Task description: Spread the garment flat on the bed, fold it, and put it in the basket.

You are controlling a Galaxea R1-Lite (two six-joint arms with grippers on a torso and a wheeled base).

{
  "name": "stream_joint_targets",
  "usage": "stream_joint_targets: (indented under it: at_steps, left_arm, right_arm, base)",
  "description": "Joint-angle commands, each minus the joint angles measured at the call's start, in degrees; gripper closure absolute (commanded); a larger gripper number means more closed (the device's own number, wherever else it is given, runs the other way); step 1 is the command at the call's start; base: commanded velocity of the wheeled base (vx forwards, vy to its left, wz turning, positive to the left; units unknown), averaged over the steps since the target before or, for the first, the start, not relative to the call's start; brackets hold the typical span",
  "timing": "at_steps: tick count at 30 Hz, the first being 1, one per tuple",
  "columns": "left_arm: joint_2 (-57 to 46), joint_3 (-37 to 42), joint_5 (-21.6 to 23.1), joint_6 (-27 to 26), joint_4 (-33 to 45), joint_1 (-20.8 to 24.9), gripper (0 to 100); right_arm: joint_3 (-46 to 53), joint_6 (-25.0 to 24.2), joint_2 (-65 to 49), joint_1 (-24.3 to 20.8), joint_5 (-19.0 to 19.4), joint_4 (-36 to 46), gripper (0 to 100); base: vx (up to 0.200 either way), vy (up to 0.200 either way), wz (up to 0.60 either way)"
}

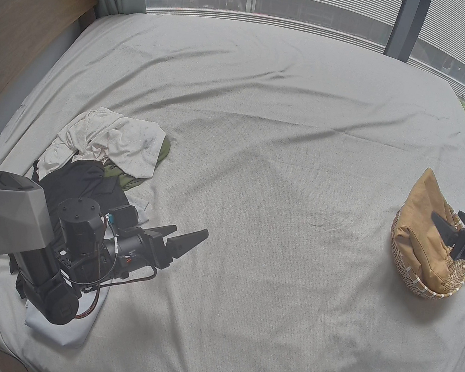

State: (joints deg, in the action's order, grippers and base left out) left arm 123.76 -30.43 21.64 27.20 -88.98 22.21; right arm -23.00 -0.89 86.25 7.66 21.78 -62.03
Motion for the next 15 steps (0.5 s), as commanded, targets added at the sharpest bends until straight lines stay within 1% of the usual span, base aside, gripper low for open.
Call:
stream_joint_targets:
  at_steps: [1,6,8,9,10,11,13,14,15]
  left_arm:
    - [-1.06,0.02,-0.02,0.05,-0.05,-1.29,0]
    - [-5.02,0.81,0.25,0.66,-0.05,-2.08,0]
    - [-7.3,1.78,0.33,1.28,0.03,-1.64,0]
    - [-10.56,3.53,0.6,2.07,0.03,-1.47,0]
    - [-10.82,3.71,0.6,2.16,0.03,-1.38,0]
    - [-14.77,5.12,0.69,2.6,0.03,-1.38,0]
    - [-18.11,5.91,0.69,2.77,0.12,-1.56,0]
    - [-22.33,7.31,0.69,2.86,0.21,-1.91,0]
    - [-23.12,7.58,0.69,2.86,0.21,-1.91,0]
  right_arm:
    - [5.07,-0.34,4.19,-8.97,0.19,-5.65,0]
    - [9.56,-0.16,8.32,-16.8,0.19,-16.2,0]
    - [10.26,-0.16,8.59,-17.94,0.19,-17.25,0]
    - [11.4,-0.16,8.59,-19.35,0.45,-17.95,0]
    - [11.58,-0.16,8.5,-19.52,0.54,-18.04,0]
    - [13.34,0.01,7.62,-21.37,1.33,-18.75,0]
    - [14.3,0.19,5.86,-22.42,1.59,-19.27,0]
    - [15.36,0.19,3.05,-23.3,1.59,-19.1,0]
    - [15.53,0.19,2.52,-23.48,1.68,-18.92,0]
  base:
    - [0.0,0.0,0.0]
    - [0.0,0.0,0.0]
    - [0.0,0.0,0.0]
    - [0.0,0.0,0.0]
    - [0.0,0.0,0.0]
    - [0.0,0.0,0.0]
    - [0.0,0.0,0.0]
    - [0.0,0.0,0.0]
    - [0.0,0.0,0.0]
